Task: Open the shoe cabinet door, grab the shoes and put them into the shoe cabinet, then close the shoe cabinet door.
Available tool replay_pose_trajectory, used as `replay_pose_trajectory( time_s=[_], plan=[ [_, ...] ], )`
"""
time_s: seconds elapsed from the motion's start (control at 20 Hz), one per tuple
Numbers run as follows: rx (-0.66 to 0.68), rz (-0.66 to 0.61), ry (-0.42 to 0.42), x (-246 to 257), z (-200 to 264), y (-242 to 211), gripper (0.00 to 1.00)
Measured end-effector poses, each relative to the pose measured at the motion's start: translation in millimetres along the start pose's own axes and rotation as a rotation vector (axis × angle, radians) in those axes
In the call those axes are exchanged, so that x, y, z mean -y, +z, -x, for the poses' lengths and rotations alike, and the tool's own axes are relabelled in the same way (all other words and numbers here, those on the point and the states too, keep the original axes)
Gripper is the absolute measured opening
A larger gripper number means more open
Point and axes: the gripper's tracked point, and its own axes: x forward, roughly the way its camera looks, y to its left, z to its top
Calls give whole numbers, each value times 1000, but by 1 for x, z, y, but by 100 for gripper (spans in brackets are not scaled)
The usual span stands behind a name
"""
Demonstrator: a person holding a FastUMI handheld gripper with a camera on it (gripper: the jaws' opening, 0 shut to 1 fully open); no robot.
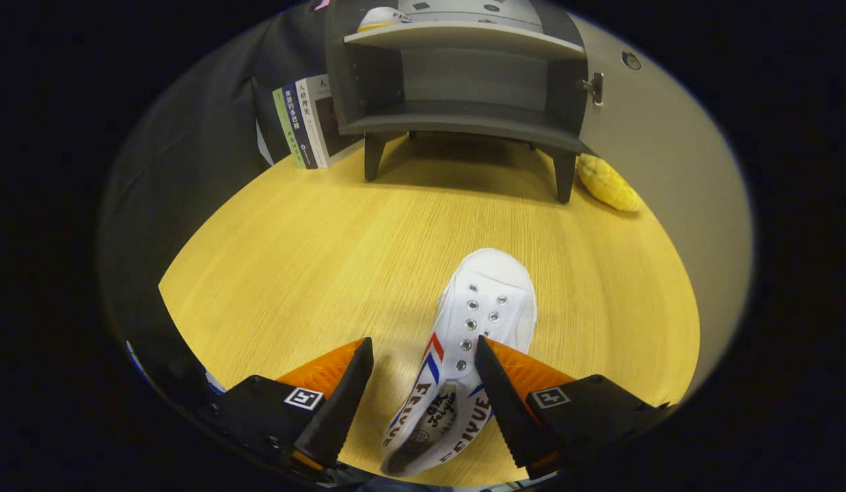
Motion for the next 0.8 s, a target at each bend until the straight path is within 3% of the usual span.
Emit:
replay_pose_trajectory(
  time_s=[0.4, 0.55, 0.65, 0.8],
  plan=[
    [-62, 98, -75, 10, -3, -5, 58],
    [-50, 90, -50, 10, -11, -6, 42],
    [-66, 19, -23, 4, -5, -11, 7],
    [-48, 15, -24, 8, -4, -8, 1]
  ],
)
